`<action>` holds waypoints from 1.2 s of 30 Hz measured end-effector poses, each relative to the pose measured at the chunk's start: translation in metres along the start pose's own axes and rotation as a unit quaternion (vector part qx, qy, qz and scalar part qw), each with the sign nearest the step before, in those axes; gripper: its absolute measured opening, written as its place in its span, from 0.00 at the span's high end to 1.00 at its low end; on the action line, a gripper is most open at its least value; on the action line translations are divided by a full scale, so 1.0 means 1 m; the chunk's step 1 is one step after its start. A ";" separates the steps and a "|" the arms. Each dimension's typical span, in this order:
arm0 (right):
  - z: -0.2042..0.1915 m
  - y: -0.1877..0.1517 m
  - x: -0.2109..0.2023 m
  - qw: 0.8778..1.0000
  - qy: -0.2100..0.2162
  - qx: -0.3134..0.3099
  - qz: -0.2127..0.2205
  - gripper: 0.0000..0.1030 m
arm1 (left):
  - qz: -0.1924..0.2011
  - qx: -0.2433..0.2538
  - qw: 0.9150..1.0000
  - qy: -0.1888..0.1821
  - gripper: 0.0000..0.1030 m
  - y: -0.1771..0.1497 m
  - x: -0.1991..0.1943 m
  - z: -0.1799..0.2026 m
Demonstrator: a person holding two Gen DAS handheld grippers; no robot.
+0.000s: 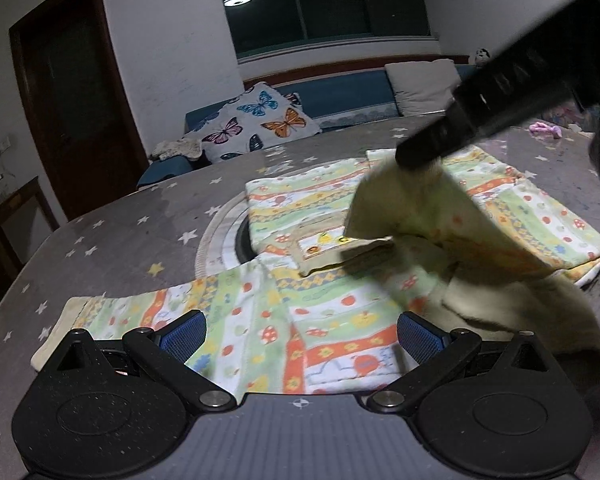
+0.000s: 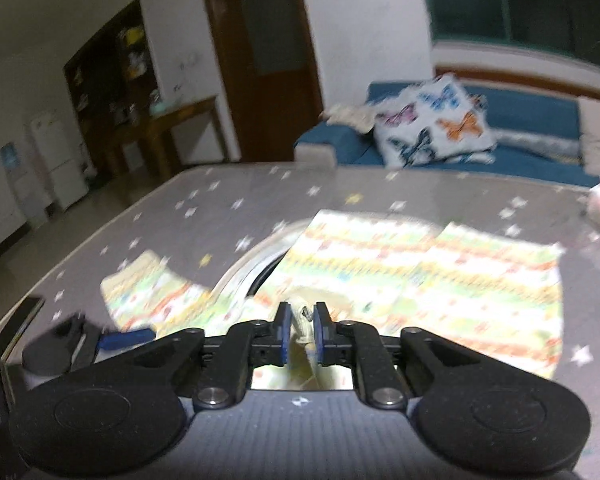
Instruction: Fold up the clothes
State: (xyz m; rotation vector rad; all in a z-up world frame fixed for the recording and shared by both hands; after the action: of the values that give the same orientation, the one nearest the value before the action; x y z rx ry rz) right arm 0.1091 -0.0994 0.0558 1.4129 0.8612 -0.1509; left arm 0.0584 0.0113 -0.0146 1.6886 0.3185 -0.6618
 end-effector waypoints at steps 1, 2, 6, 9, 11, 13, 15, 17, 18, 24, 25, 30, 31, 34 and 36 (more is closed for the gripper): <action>-0.003 -0.004 -0.003 1.000 0.004 -0.003 -0.002 0.76 | 0.000 -0.001 1.000 0.002 0.00 0.000 -0.001 -0.002; -0.002 -0.007 -0.007 1.000 0.003 -0.007 -0.003 0.74 | 0.000 -0.003 1.000 0.004 0.00 0.000 -0.002 -0.004; 0.025 -0.020 -0.020 0.999 -0.028 -0.019 -0.021 0.74 | 0.008 -0.008 1.000 0.011 0.00 0.004 -0.006 -0.010; 0.054 -0.038 -0.023 0.997 -0.059 -0.014 -0.048 0.74 | 0.016 -0.016 1.000 0.015 0.00 0.010 -0.010 -0.012; 0.073 -0.055 -0.024 0.995 -0.078 -0.006 -0.066 0.74 | 0.020 -0.019 1.000 0.015 0.00 0.014 -0.009 -0.012; 0.088 -0.068 -0.023 0.992 -0.098 -0.004 -0.080 0.74 | 0.019 -0.016 1.000 0.011 0.00 0.018 -0.005 -0.009; 0.098 -0.078 -0.024 0.990 -0.109 0.000 -0.091 0.74 | 0.018 -0.011 1.000 0.009 0.00 0.022 0.001 -0.005; 0.107 -0.086 -0.026 0.989 -0.109 0.007 -0.097 0.74 | 0.016 -0.004 1.000 0.006 0.00 0.027 0.007 0.000; 0.109 -0.085 -0.027 0.990 -0.107 0.007 -0.095 0.74 | 0.016 0.000 1.000 0.005 0.00 0.029 0.011 0.003; 0.116 -0.061 -0.022 0.992 -0.110 0.016 -0.061 0.74 | 0.000 0.014 1.000 0.005 0.00 0.038 0.039 0.012; 0.117 -0.057 -0.017 0.992 -0.109 0.017 -0.057 0.74 | -0.001 0.017 1.000 0.005 0.00 0.039 0.042 0.014; 0.133 -0.055 0.013 0.989 -0.124 0.028 -0.069 0.74 | -0.016 0.024 0.999 0.018 0.00 0.035 0.060 0.012; 0.136 -0.056 0.015 0.989 -0.123 0.032 -0.070 0.74 | -0.022 0.023 0.999 0.019 0.00 0.032 0.063 0.011; 0.135 -0.058 0.014 0.990 -0.123 0.030 -0.067 0.73 | -0.023 0.022 0.999 0.016 0.00 0.028 0.066 0.009; 0.130 -0.057 0.010 0.990 -0.125 0.020 -0.065 0.69 | -0.021 0.019 0.999 0.016 0.00 0.028 0.063 0.008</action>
State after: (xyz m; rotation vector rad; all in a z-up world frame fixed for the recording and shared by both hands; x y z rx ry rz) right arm 0.1396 -0.2234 -0.0059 1.3411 0.7447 -0.4387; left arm 0.1220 -0.0120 -0.0291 1.7346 0.3667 -0.6767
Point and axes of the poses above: each gripper's, at about its wrist camera, not at the fingertips, and x roughly the way its jaws point, z to its right, y to its top, the point moved 5 cm from there along x, roughly the way its jaws point, and after that the axes turned 10 degrees about -y, right-handed, at the moved point
